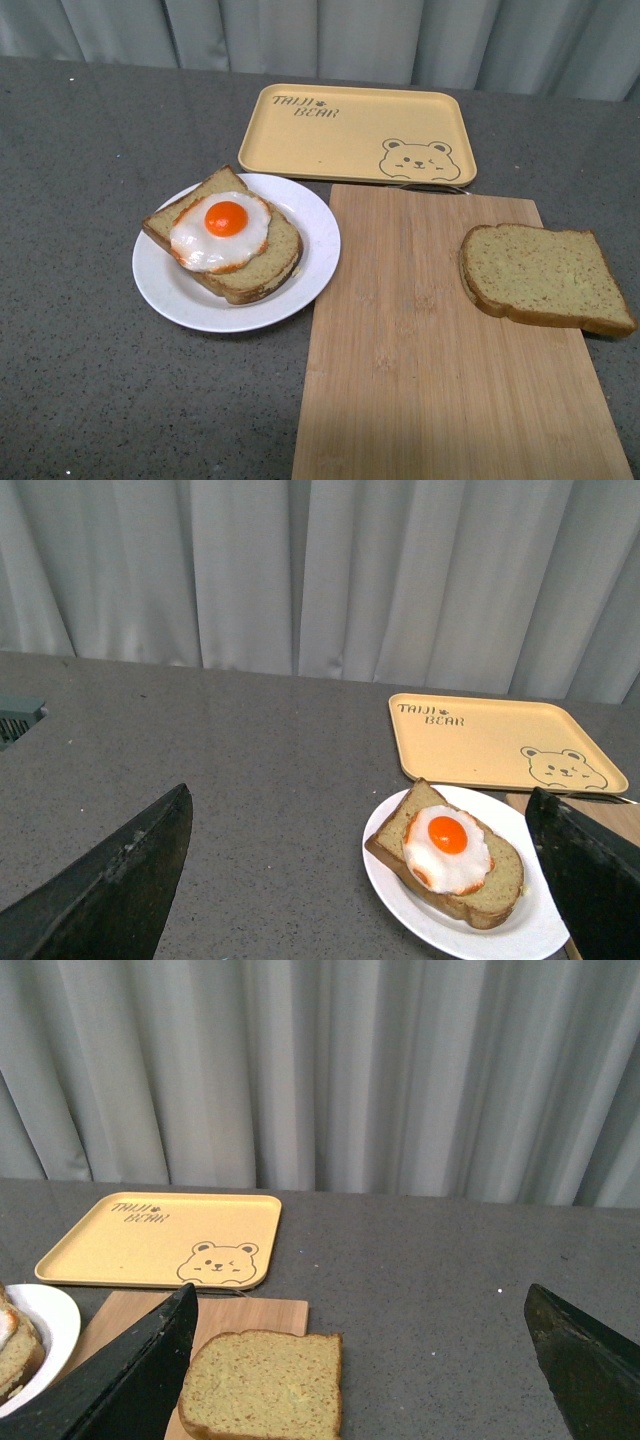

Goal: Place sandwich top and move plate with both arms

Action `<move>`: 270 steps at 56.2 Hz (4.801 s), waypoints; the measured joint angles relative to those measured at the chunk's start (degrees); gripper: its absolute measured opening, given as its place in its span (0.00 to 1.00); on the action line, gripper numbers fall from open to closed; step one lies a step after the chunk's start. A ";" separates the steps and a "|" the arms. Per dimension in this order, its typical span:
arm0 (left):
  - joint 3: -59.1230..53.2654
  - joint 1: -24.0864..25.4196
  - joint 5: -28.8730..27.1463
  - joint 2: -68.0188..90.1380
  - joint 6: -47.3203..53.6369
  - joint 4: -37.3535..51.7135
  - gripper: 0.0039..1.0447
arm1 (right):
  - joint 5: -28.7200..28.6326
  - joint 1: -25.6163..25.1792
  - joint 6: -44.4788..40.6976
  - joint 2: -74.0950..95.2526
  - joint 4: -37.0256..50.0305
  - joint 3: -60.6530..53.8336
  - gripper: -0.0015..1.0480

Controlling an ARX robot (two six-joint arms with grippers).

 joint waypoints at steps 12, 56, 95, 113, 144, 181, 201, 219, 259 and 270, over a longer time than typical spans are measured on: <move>0.00 0.00 0.00 0.00 0.00 0.00 0.94 | 0.00 0.00 0.00 0.00 0.00 0.00 0.91; 0.00 0.00 0.00 0.00 0.00 0.00 0.94 | 0.00 0.00 0.00 0.00 0.00 0.00 0.91; 0.00 0.00 0.00 0.00 0.00 0.00 0.94 | 0.00 0.00 0.00 0.00 0.00 0.00 0.91; 0.00 0.00 0.00 0.00 0.00 0.00 0.94 | 0.00 0.00 0.00 0.00 0.00 0.00 0.91; 0.00 0.00 0.00 0.00 0.00 0.00 0.94 | 0.00 0.00 0.00 0.00 0.00 0.00 0.91; 0.00 0.00 0.00 0.00 0.00 0.00 0.94 | 14.93 -0.20 -5.49 33.62 25.66 2.47 0.91; 0.00 0.00 0.00 0.00 0.00 0.00 0.94 | -12.17 -11.69 5.73 80.17 30.21 19.26 0.91; 0.00 0.00 0.00 0.00 0.00 0.00 0.94 | -25.14 -14.62 12.00 106.25 17.66 37.24 0.91; 0.00 0.00 0.00 0.00 0.00 0.00 0.94 | -23.89 -10.10 15.91 120.34 14.69 47.36 0.06; 0.00 0.00 0.00 0.00 0.00 0.00 0.94 | -25.20 -9.81 16.02 116.37 12.26 46.51 0.01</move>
